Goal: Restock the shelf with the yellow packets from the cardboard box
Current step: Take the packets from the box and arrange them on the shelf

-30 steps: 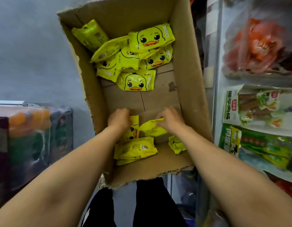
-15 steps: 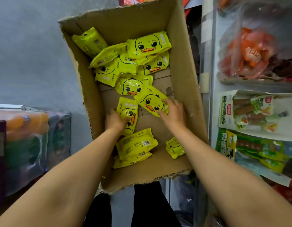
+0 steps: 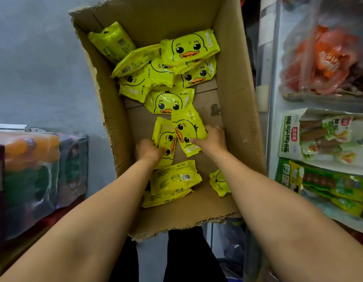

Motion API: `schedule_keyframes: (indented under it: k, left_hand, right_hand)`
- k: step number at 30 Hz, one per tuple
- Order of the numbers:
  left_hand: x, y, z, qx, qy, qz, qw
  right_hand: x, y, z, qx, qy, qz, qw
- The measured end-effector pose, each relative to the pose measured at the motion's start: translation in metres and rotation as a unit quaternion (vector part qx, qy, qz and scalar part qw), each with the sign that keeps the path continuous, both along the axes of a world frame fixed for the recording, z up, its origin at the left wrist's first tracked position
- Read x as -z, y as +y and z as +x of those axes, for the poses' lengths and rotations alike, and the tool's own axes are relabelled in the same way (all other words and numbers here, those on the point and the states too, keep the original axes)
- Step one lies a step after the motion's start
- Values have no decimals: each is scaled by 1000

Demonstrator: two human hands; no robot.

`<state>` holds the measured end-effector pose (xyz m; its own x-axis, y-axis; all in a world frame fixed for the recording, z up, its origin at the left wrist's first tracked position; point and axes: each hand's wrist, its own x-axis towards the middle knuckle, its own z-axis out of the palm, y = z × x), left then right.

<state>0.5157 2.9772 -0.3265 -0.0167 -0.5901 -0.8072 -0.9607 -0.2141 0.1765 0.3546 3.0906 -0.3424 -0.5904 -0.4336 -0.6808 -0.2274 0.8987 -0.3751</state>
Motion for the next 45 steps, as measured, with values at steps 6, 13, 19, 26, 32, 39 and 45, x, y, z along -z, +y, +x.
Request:
schedule_keyframes:
  k: [6, 13, 19, 26, 32, 39, 45]
  left_hand:
    - [-28, 8, 3, -53, 52, -4, 997]
    - [-104, 9, 12, -47, 203, -21, 978]
    - [-194, 29, 56, -43, 330, 16, 943]
    - [-302, 76, 131, 21, 452, 94, 887]
    - [-391, 134, 170, 99, 489, 160, 852]
    - [-481, 213, 202, 191, 536, 202, 797]
    - [-555, 310, 228, 294, 572, 207, 737]
  right_hand:
    - [-39, 9, 12, 130, -67, -108, 983]
    - [-115, 37, 30, 170, -42, -175, 969]
    - [-212, 83, 86, 274, -25, -279, 920]
    - [-339, 153, 182, 459, -81, -457, 758]
    - [-444, 223, 253, 475, -43, -546, 688]
    - [-549, 317, 320, 430, 80, -623, 648]
    - [-636, 428, 381, 428, 179, -654, 597]
